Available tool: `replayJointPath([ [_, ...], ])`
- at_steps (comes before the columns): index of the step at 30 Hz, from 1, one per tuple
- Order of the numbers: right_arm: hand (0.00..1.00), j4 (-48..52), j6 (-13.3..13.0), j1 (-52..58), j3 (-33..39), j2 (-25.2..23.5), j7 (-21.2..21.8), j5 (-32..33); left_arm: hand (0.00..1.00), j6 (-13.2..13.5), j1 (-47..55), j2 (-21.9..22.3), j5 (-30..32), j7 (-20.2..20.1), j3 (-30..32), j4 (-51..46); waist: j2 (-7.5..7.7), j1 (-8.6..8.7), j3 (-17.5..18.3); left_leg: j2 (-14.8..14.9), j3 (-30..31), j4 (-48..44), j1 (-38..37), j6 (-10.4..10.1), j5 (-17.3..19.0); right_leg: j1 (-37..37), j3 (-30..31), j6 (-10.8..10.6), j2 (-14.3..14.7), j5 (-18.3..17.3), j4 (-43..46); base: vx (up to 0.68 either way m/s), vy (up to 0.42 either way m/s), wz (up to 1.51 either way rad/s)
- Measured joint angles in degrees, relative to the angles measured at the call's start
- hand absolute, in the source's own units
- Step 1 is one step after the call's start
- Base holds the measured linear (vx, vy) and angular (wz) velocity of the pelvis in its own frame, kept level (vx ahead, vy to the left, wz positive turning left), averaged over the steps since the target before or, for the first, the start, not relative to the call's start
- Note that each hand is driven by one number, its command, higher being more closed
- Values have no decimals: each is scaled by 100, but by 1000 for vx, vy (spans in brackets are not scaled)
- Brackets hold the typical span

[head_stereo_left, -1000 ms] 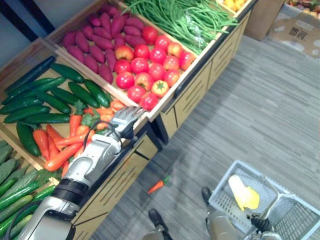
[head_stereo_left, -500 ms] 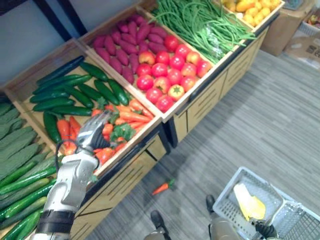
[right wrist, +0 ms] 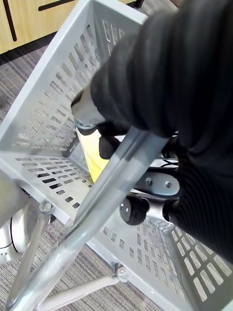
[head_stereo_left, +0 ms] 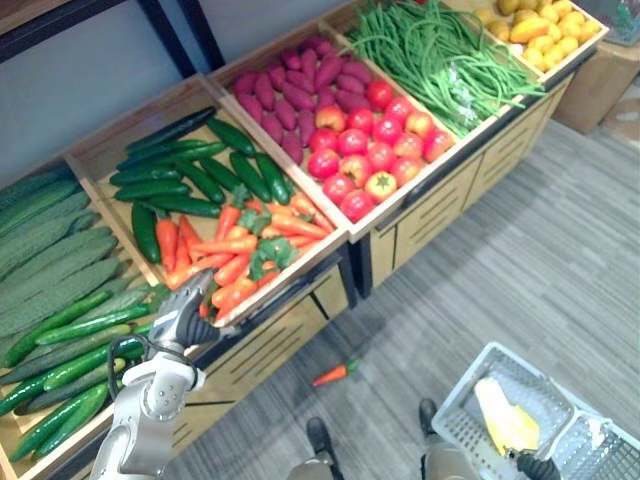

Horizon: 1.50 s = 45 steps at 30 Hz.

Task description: Pick vegetable in the basket

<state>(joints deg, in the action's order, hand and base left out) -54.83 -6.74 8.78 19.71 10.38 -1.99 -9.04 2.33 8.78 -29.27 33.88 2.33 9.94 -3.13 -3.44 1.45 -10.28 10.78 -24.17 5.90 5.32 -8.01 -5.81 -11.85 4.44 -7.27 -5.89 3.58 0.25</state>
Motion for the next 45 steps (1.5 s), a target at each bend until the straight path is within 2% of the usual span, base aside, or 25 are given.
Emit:
replayJointPath([
  [11,100,116,21,-1,-246,-15,2,-2,0,-130,-469,1,-1,19,95,372,124,-4,46,56,-160,0,73,-10,6,-161,90,2,29,3,4,37,-10,-6],
  [20,100,214,22,-1,-272,-13,9,-5,0,-243,-780,3,-5,72,186,748,142,2,56,79,-160,-2,234,-6,-1,-302,85,4,52,5,-12,57,-17,0],
  [30,100,213,22,-9,-275,-13,12,-4,0,-255,-950,6,-5,76,183,1307,175,-3,43,72,-97,-3,280,-2,-2,-329,20,22,56,-9,-14,7,-6,1],
  [45,100,213,15,-31,-310,-7,12,-4,0,-260,-1031,5,-6,76,170,1543,196,-4,29,85,-12,-35,439,-2,-1,-414,-76,56,93,-32,-99,39,-16,2],
])
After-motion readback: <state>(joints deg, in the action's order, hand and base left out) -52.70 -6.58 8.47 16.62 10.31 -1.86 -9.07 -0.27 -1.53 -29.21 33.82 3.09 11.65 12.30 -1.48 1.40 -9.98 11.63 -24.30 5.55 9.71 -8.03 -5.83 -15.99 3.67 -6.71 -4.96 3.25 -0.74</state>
